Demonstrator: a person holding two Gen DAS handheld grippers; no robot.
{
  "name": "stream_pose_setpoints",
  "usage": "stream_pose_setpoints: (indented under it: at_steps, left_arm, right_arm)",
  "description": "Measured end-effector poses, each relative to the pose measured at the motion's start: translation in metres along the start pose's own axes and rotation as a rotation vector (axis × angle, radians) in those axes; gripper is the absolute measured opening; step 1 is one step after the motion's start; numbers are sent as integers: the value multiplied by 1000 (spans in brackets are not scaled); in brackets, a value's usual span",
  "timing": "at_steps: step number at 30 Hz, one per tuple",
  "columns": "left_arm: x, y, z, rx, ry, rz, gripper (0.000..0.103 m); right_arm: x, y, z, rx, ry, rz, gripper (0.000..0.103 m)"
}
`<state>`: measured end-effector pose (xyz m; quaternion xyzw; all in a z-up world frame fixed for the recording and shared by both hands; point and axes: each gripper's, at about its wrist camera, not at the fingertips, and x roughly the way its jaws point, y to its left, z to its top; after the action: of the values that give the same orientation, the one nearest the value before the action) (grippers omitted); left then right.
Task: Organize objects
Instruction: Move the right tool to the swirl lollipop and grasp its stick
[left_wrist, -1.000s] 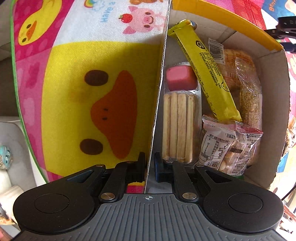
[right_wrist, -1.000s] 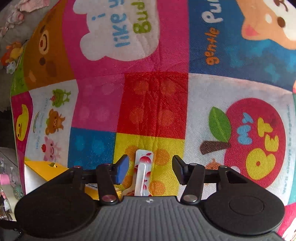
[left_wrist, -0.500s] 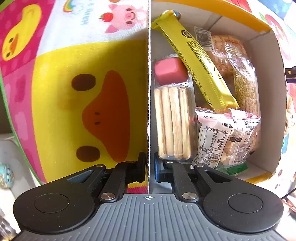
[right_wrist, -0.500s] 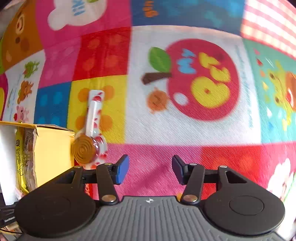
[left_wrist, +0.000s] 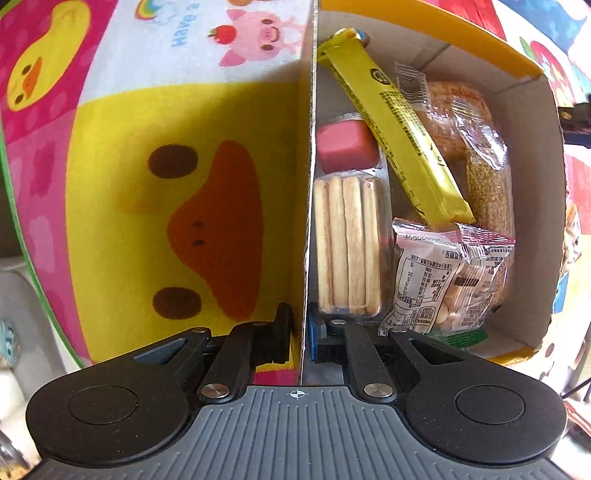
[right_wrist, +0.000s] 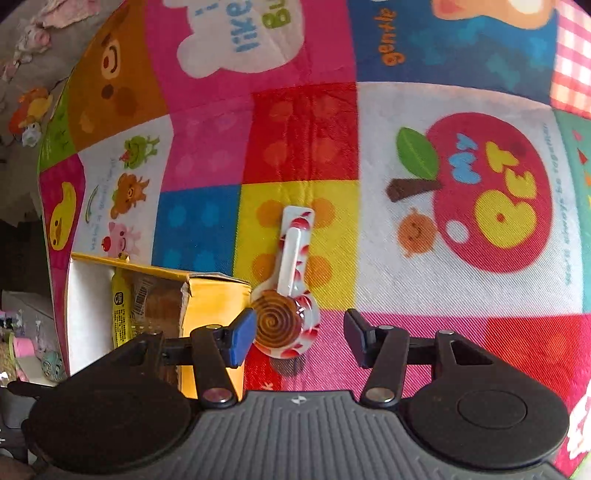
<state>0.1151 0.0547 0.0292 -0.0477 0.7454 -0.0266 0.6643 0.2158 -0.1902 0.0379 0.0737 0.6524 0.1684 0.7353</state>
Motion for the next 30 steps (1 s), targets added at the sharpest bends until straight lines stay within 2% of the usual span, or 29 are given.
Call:
stream_pose_setpoints:
  at_steps: [5, 8, 11, 16, 21, 25, 30]
  left_arm:
    - [6, 5, -6, -53, -9, 1, 11]
    - [7, 7, -7, -72, -12, 6, 11]
    - [7, 7, -7, -79, -16, 9, 11]
    - [9, 2, -2, -81, -21, 12, 11]
    - [12, 0, 1, -74, -25, 10, 11]
    - [9, 1, 2, -69, -27, 9, 11]
    - [4, 0, 4, -61, -33, 7, 11]
  right_arm:
    - [23, 20, 18, -98, 30, 40, 52]
    - [29, 30, 21, -132, 38, 15, 52]
    - [30, 24, 17, -156, 52, -42, 52]
    - [20, -3, 0, -145, 80, -51, 50]
    - [7, -22, -10, -99, 45, -43, 46]
    - [5, -10, -2, -168, -13, -65, 46]
    - [23, 11, 10, -243, -14, -110, 48]
